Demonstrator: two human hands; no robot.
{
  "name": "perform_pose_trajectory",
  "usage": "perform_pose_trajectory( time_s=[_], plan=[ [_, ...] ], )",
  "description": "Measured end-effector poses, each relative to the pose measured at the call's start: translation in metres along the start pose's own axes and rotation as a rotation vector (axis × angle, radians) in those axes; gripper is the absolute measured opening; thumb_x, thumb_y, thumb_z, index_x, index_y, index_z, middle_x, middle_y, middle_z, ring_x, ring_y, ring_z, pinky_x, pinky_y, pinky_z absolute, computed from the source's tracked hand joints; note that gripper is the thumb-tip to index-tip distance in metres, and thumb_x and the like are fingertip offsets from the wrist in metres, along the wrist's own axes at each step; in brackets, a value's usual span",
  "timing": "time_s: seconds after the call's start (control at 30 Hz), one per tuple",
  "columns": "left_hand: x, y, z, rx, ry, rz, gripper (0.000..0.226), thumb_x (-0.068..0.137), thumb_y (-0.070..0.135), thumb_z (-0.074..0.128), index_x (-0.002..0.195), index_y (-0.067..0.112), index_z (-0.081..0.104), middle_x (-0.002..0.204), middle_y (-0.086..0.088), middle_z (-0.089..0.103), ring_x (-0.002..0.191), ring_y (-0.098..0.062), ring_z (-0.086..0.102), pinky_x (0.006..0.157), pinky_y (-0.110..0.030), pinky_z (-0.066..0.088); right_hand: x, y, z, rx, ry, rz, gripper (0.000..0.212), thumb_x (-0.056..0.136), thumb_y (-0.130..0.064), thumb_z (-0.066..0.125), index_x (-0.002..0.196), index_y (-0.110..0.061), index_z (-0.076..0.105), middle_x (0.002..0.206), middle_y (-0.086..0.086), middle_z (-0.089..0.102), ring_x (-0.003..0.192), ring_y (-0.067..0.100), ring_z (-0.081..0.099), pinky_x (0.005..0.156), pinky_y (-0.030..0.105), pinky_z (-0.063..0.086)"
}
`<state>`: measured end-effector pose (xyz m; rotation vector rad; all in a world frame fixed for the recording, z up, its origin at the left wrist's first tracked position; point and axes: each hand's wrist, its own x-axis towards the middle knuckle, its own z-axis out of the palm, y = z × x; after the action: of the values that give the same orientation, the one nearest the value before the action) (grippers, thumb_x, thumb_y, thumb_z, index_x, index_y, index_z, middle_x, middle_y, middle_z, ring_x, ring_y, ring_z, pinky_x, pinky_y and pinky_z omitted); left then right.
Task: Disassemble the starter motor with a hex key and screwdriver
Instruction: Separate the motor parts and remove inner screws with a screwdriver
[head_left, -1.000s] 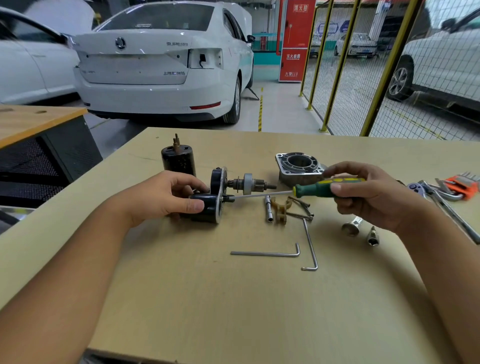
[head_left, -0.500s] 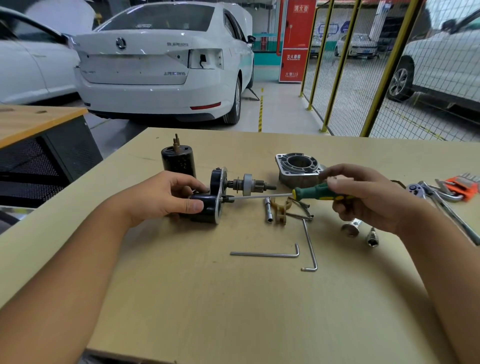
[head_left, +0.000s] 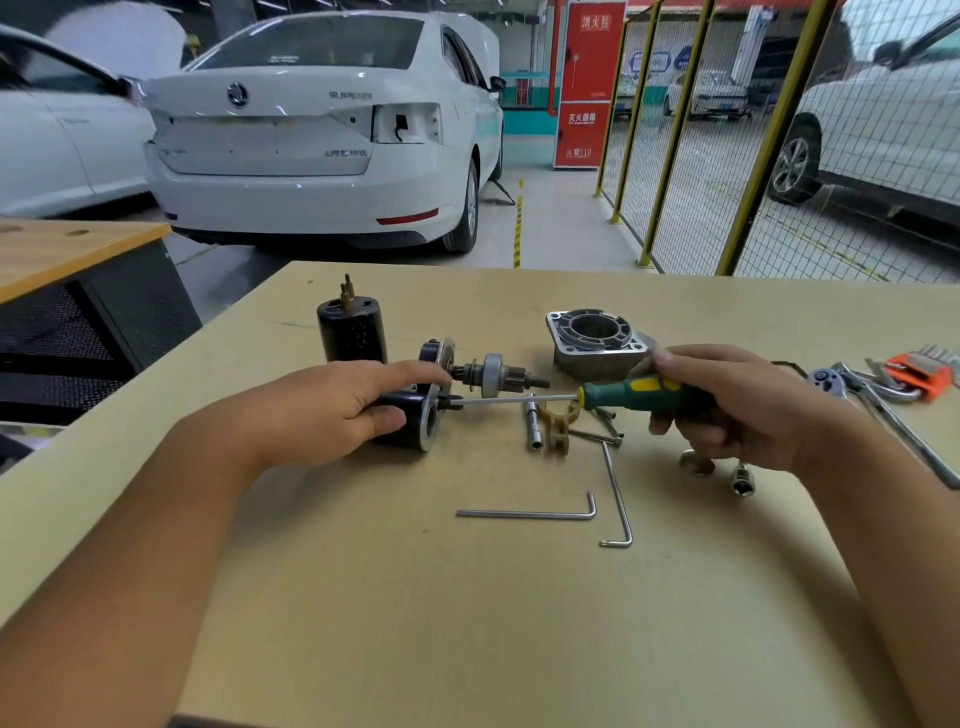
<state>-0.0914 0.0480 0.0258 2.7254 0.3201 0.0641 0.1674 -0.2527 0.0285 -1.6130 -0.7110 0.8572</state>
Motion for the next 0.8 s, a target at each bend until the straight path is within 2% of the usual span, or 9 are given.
perform_pose_trajectory(
  time_s=[0.2,0.27,0.37,0.4,0.5,0.63,0.7,0.77,0.8],
  plan=[
    [-0.0036,0.0086,-0.0003,0.124,0.040,0.034,0.044,0.101,0.046,0.060,0.132,0.069,0.039,0.129,0.028,0.058,0.113,-0.004,0.057,0.097,-0.036,0.048,0.0019,0.0032,-0.0030,0.131,-0.017,-0.149,0.037,0.069,-0.004,0.077,0.105,-0.006,0.071,0.093,0.019,0.059,0.061,0.020,0.050,0.053,0.028,0.050],
    [-0.0029,0.0114,0.0014,0.173,0.069,0.050,0.045,0.096,0.055,0.063,0.130,0.067,0.038,0.122,0.024,0.061,0.103,-0.005,0.059,0.089,-0.037,0.051,0.0027,0.0029,-0.0018,0.138,-0.019,-0.140,0.035,0.073,-0.011,0.076,0.108,-0.007,0.071,0.096,0.020,0.060,0.063,0.020,0.050,0.055,0.028,0.051],
    [-0.0012,0.0116,0.0026,0.188,0.088,0.052,0.044,0.094,0.059,0.063,0.129,0.066,0.037,0.117,0.022,0.063,0.097,-0.006,0.059,0.085,-0.037,0.051,0.0031,0.0011,-0.0028,0.059,-0.021,-0.056,0.041,0.085,-0.043,0.067,0.112,-0.012,0.070,0.094,0.027,0.068,0.054,0.019,0.048,0.044,0.027,0.042],
    [-0.0011,0.0109,0.0026,0.189,0.091,0.054,0.043,0.094,0.059,0.063,0.129,0.066,0.037,0.116,0.021,0.063,0.096,-0.006,0.058,0.085,-0.038,0.051,0.0036,0.0006,-0.0037,0.033,-0.018,-0.053,0.042,0.086,-0.045,0.065,0.112,-0.013,0.070,0.090,0.028,0.068,0.050,0.019,0.047,0.042,0.026,0.039],
    [-0.0011,0.0095,0.0021,0.175,0.094,0.056,0.042,0.093,0.059,0.064,0.127,0.065,0.040,0.112,0.019,0.065,0.094,-0.005,0.058,0.084,-0.039,0.052,0.0069,0.0033,-0.0076,0.105,-0.037,-0.138,0.035,0.080,-0.024,0.075,0.111,-0.008,0.068,0.087,0.026,0.064,0.051,0.019,0.044,0.045,0.027,0.041],
    [-0.0012,0.0114,0.0024,0.128,0.095,0.049,0.043,0.085,0.067,0.058,0.125,0.064,0.044,0.109,0.019,0.066,0.094,-0.006,0.060,0.085,-0.041,0.052,0.0083,0.0075,-0.0056,0.191,0.018,-0.230,0.037,0.068,-0.003,0.079,0.103,-0.014,0.073,0.098,0.014,0.069,0.074,0.025,0.062,0.062,0.031,0.056],
    [-0.0014,0.0119,0.0022,0.116,0.091,0.046,0.044,0.082,0.069,0.056,0.124,0.065,0.045,0.108,0.020,0.066,0.093,-0.003,0.060,0.084,-0.040,0.053,0.0069,0.0068,-0.0003,0.146,0.023,-0.201,0.028,0.076,-0.019,0.081,0.102,-0.014,0.072,0.094,0.015,0.069,0.067,0.024,0.058,0.056,0.032,0.053],
    [-0.0015,0.0111,0.0026,0.104,0.095,0.047,0.044,0.081,0.070,0.057,0.123,0.066,0.047,0.107,0.022,0.066,0.092,-0.001,0.059,0.083,-0.038,0.053,0.0053,0.0055,0.0001,0.016,0.055,-0.119,0.039,0.080,-0.049,0.074,0.101,-0.016,0.073,0.087,0.020,0.070,0.055,0.022,0.052,0.045,0.030,0.044],
    [-0.0014,0.0104,0.0030,0.093,0.096,0.047,0.044,0.080,0.069,0.057,0.123,0.065,0.048,0.108,0.022,0.066,0.092,0.000,0.060,0.083,-0.038,0.053,0.0047,0.0048,-0.0008,-0.024,0.057,-0.098,0.042,0.081,-0.053,0.071,0.101,-0.017,0.073,0.084,0.022,0.069,0.052,0.021,0.049,0.043,0.028,0.041]
  ],
)
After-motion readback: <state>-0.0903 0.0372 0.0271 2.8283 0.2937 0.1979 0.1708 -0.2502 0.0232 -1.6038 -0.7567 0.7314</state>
